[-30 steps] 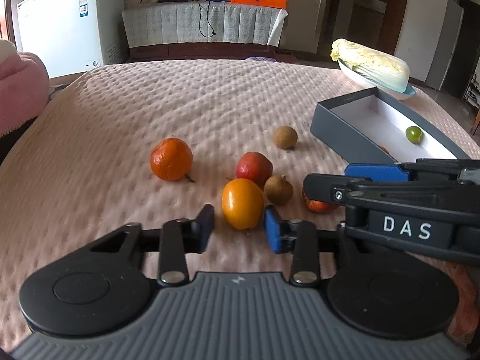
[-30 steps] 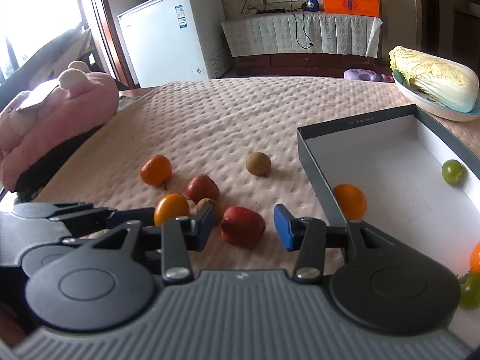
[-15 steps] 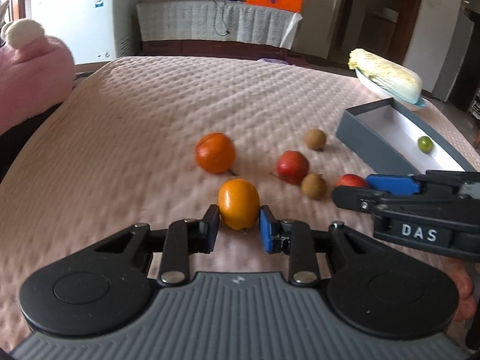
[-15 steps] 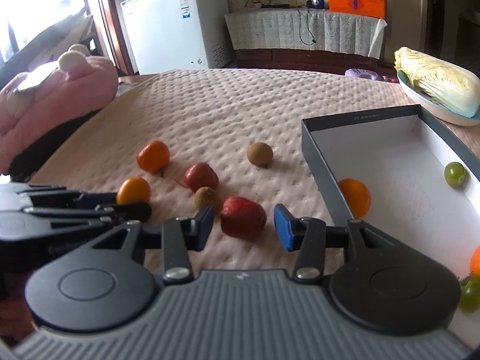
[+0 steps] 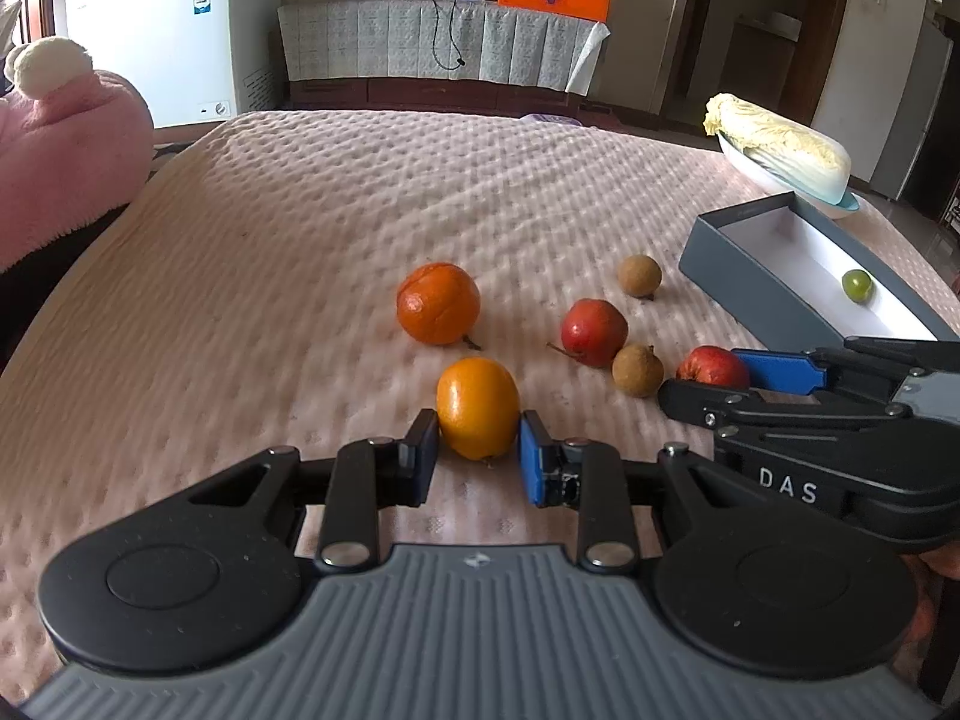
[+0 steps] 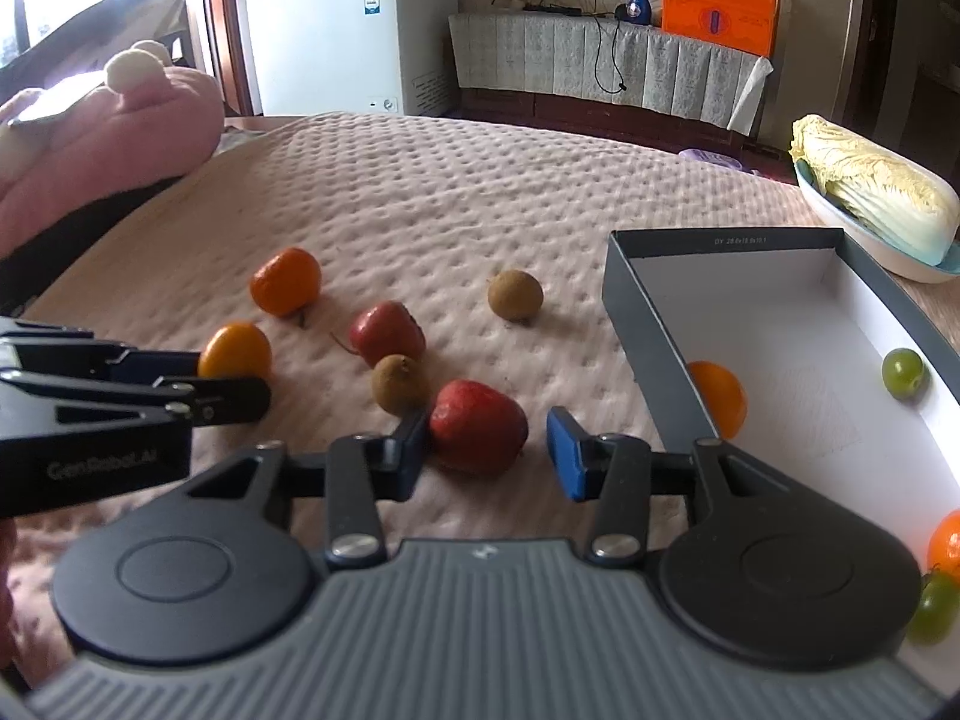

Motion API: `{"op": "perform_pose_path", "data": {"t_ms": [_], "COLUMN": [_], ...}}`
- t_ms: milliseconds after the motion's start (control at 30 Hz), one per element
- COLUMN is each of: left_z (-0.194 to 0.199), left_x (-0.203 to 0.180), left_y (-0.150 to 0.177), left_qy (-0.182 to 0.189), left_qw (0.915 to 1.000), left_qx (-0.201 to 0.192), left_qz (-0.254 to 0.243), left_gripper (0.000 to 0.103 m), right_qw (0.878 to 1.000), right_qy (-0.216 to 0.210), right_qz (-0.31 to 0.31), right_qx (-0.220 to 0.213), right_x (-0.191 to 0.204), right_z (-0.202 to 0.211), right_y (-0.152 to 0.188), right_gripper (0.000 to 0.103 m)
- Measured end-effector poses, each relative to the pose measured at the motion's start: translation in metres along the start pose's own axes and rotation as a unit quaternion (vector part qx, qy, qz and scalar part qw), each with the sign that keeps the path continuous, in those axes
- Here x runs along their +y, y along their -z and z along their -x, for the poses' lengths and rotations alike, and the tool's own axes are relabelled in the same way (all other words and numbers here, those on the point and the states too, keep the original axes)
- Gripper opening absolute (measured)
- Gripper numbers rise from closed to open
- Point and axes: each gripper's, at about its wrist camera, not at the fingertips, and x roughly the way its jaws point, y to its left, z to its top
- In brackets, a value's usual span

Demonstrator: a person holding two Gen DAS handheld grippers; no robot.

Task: Organize fruits
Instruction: 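Grasp the yellow-orange tomato with the left gripper while the right grasps the red apple, then carry the tomato and the red apple over the grey box with both grippers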

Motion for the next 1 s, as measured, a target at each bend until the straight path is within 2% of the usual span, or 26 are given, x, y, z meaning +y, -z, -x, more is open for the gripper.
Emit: {"op": "perform_pose_path", "data": {"t_ms": [67,200,533,667,1000], "left_z": [0.001,0.004,0.016,0.022,0.034], "left_x": [0.001,0.003,-0.005,-0.013,-0.046], "left_y": [0.0,-0.002,-0.009,-0.012,-0.022], "left_qy": [-0.001,-0.003,-0.006,-0.005,0.016], "left_qw": [1.0,1.0,0.9998,0.9995,0.9983], "left_qx": [0.0,-0.003,-0.02,-0.029,-0.053], "left_qz": [0.002,0.007,0.003,-0.005,-0.02], "left_gripper": [0.033,0.033,0.033,0.033,0.033], "right_qw": [1.0,1.0,0.999,0.998,0.996], "right_qy": [-0.002,-0.011,-0.046,-0.059,-0.061], "right_qz": [0.001,-0.006,-0.019,-0.018,-0.038], "right_qx": [0.001,0.006,-0.017,-0.032,-0.061], "right_x": [0.0,-0.001,-0.01,-0.013,-0.034], "right_z": [0.001,0.007,0.04,0.057,0.089], "right_y": [0.0,-0.001,-0.004,-0.006,-0.007], "right_gripper": [0.036,0.036,0.036,0.036,0.036]}}
